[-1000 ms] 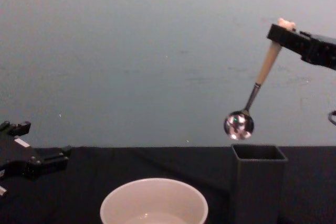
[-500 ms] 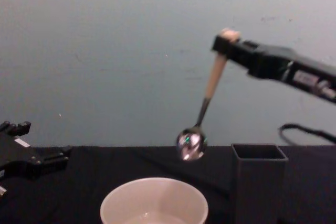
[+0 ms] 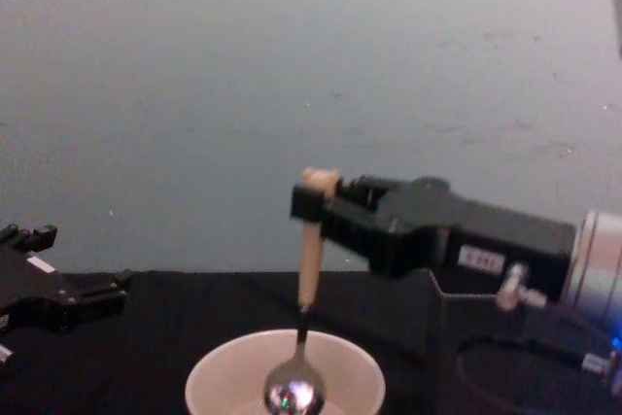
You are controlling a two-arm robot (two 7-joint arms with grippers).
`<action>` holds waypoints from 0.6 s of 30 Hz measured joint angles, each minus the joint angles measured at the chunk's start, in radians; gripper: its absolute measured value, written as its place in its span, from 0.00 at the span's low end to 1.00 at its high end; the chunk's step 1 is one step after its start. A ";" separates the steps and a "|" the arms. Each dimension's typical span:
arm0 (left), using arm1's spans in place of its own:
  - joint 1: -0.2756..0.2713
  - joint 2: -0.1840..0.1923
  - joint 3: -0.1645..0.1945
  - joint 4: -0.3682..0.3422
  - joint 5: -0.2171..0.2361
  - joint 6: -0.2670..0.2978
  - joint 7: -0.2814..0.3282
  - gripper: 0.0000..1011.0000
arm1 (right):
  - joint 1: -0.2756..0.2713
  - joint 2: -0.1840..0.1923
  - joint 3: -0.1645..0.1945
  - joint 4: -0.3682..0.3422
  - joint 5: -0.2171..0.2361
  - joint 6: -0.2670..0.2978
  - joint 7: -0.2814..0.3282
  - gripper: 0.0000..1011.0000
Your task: Pick up the stirring spoon with one hand, stir inside the cup, then place it back in its original position.
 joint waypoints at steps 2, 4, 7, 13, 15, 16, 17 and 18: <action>0.000 0.000 0.000 0.000 0.000 0.000 0.000 0.99 | 0.001 -0.002 -0.008 0.004 -0.007 -0.002 0.003 0.21; 0.000 0.000 0.000 0.000 0.000 0.000 0.000 0.99 | 0.003 -0.007 -0.018 0.010 -0.015 -0.004 0.007 0.21; 0.000 0.000 0.000 0.000 0.000 0.000 0.000 0.99 | 0.007 -0.014 -0.026 0.019 -0.021 -0.005 0.009 0.21; 0.000 0.000 0.000 0.000 0.000 0.000 0.000 0.99 | 0.019 -0.033 -0.041 0.040 -0.032 -0.005 0.011 0.21; 0.000 0.000 0.000 0.000 0.000 0.000 0.000 0.99 | 0.026 -0.042 -0.045 0.052 -0.039 -0.005 0.006 0.21; 0.000 0.000 0.000 0.000 0.000 0.000 0.000 0.99 | 0.028 -0.045 -0.046 0.056 -0.042 -0.005 0.004 0.21; 0.000 0.000 0.000 0.000 0.000 0.000 0.000 0.99 | 0.030 -0.048 -0.047 0.061 -0.045 -0.005 0.001 0.21; 0.000 0.000 0.000 0.000 0.000 0.000 0.000 0.99 | 0.033 -0.052 -0.048 0.069 -0.048 -0.006 -0.002 0.21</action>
